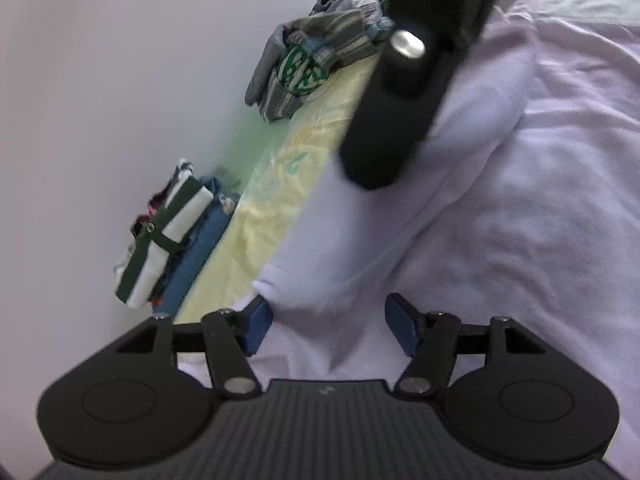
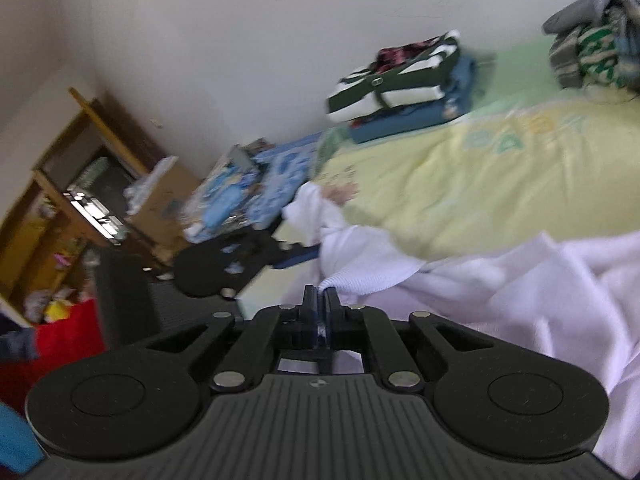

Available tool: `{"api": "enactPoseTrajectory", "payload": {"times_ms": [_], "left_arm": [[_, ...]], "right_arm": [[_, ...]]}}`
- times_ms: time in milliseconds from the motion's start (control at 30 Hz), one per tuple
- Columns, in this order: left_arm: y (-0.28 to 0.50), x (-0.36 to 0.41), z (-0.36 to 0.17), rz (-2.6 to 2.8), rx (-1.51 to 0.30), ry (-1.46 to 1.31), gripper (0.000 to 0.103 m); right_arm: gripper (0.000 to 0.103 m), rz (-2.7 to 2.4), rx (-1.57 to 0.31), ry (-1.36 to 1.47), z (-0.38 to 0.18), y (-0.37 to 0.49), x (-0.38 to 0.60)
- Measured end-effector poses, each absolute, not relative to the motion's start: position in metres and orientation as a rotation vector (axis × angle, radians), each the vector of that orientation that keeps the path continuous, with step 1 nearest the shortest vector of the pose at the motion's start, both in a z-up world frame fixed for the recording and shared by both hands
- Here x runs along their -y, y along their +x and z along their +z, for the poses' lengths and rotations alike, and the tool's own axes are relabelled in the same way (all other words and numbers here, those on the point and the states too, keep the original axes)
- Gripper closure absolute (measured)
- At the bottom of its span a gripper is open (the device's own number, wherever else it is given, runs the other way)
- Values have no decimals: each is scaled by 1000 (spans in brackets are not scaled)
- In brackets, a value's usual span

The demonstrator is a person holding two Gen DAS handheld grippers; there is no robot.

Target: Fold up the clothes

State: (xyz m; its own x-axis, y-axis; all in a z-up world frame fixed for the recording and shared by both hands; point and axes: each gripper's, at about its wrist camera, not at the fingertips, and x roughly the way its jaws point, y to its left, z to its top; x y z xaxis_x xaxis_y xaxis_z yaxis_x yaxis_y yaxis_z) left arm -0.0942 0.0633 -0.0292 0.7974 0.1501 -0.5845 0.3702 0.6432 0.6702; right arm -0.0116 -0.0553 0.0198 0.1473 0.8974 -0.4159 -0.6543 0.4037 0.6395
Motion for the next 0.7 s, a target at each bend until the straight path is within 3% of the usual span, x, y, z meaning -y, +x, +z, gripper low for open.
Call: {"api": "enactPoseTrajectory", "payload": {"times_ms": [167,200,267,300,333,400,533,600,700], "left_arm": [[-110,-55,-30,-127,-616,903,39],[-110,-55,-30,-123,-619,906,44],[-108,-55,-30,-119,-635,897,66],[-107,-57,-28,-121,-649,879,82],[-108,-58,-27,-123,-660,863,85],[-111,-62,-28,-125,-675,845,87],[-122,-60,-44,-146,-704,892,89],[-127,-58,-51,-142,-690,938,89],[-127,-59,-52,-130,-685,936,89]], "right_arm": [[99,1244,-858,406,29,-26,56],[99,1261,-860,420,31,-28,54],[99,1280,-868,419,31,-31,51],[99,1281,-875,398,29,-33,48],[99,1281,-881,378,27,-35,45],[98,1286,-927,350,18,-37,41],[82,1241,-1008,273,8,-40,49],[81,1158,-955,291,12,-35,70],[63,935,-803,169,24,-31,103]]}}
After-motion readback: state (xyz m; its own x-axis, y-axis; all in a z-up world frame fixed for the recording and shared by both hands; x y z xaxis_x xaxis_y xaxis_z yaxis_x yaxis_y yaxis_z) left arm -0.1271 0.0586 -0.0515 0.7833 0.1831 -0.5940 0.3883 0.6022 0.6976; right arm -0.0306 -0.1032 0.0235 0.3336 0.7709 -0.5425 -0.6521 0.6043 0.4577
